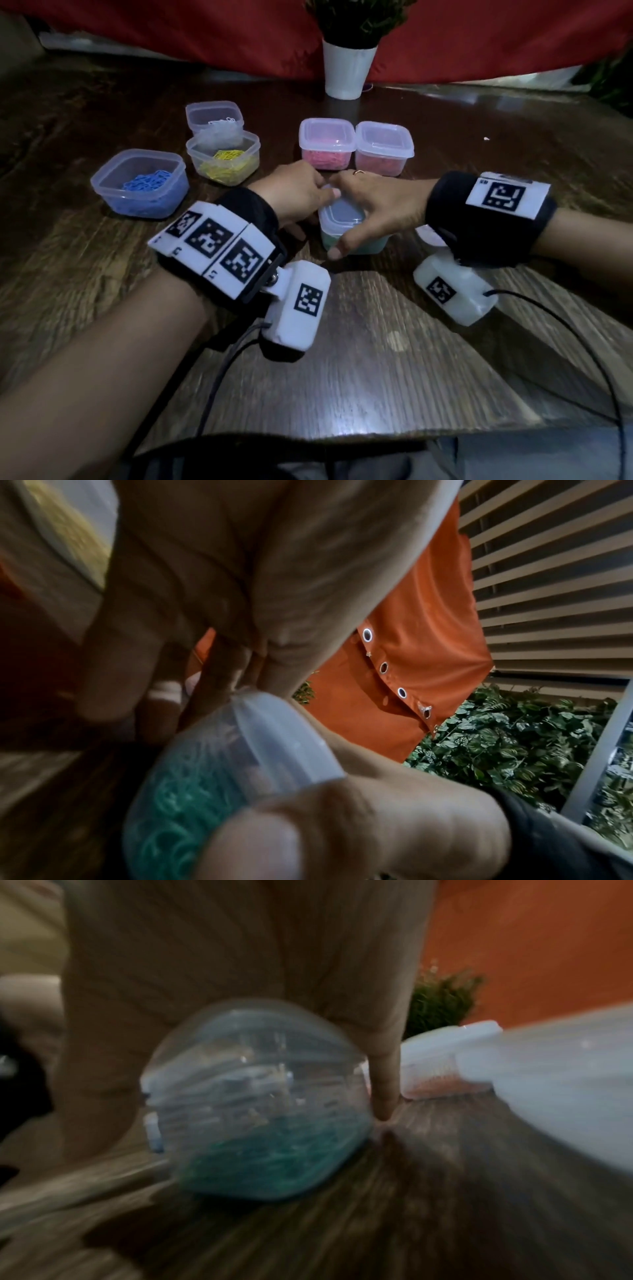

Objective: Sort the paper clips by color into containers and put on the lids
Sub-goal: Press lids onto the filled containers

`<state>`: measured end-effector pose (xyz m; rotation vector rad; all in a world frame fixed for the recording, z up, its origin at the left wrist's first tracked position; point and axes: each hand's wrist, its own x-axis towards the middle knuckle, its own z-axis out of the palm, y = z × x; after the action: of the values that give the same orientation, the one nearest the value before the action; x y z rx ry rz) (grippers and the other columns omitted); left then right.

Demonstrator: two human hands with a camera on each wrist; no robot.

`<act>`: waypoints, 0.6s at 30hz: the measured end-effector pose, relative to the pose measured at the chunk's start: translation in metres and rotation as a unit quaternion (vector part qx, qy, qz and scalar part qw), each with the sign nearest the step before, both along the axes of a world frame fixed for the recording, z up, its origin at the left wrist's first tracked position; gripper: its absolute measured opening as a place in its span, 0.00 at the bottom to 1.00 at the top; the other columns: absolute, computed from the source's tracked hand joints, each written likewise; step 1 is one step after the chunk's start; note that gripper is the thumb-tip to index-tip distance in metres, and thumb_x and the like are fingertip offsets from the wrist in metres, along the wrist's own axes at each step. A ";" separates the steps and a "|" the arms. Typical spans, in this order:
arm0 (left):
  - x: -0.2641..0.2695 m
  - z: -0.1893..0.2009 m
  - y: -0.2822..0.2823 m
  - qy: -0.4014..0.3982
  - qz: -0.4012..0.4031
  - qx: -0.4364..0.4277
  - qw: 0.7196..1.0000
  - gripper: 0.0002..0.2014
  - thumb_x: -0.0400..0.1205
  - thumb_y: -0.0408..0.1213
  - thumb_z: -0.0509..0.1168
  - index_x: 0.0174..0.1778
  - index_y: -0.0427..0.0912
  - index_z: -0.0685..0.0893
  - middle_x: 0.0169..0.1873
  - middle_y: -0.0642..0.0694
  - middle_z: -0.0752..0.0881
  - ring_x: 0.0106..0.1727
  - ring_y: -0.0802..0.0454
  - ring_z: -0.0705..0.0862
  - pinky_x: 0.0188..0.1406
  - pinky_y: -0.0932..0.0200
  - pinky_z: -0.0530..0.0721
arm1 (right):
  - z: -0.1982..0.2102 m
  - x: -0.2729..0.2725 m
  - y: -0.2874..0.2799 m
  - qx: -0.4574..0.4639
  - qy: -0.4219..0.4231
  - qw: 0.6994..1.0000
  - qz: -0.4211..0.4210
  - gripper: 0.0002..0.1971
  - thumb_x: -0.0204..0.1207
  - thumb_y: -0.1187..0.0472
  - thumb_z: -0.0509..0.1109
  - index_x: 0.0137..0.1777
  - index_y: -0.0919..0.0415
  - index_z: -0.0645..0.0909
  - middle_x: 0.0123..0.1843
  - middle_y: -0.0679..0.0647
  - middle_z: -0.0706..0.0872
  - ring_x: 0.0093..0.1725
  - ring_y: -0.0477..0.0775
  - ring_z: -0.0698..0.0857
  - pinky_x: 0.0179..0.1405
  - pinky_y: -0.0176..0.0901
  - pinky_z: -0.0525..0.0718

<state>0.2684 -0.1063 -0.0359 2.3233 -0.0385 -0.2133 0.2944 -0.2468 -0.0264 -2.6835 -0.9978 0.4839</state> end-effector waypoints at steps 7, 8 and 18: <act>-0.007 0.006 -0.005 0.007 0.011 0.012 1.000 0.18 0.85 0.41 0.59 0.57 0.28 0.81 0.41 0.34 0.83 0.43 0.40 0.82 0.34 0.50 0.82 | 0.004 -0.003 0.003 -0.009 0.008 1.000 -0.025 0.44 0.58 0.44 0.81 0.71 0.58 0.66 0.65 0.52 0.74 0.65 0.52 0.74 0.66 0.52 0.76; -0.008 0.007 -0.002 0.017 0.008 -0.002 1.000 0.20 0.85 0.43 0.58 0.57 0.27 0.81 0.40 0.34 0.82 0.40 0.42 0.80 0.31 0.51 0.80 | 0.009 0.000 0.004 -0.029 0.013 0.999 -0.030 0.42 0.60 0.46 0.80 0.71 0.58 0.66 0.66 0.53 0.74 0.66 0.53 0.74 0.67 0.52 0.75; 0.003 0.044 0.074 0.003 0.033 0.325 0.945 0.13 0.83 0.40 0.61 0.60 0.37 0.79 0.59 0.39 0.81 0.55 0.45 0.77 0.51 0.58 0.73 | 0.079 0.067 0.080 0.037 -0.097 0.991 -0.086 0.40 0.69 0.46 0.75 0.78 0.62 0.63 0.77 0.57 0.69 0.75 0.56 0.69 0.70 0.44 0.70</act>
<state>0.2718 -0.0327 0.0084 2.9772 0.1333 -0.2207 0.3611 -0.1671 0.0525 -2.7573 -0.8025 0.1513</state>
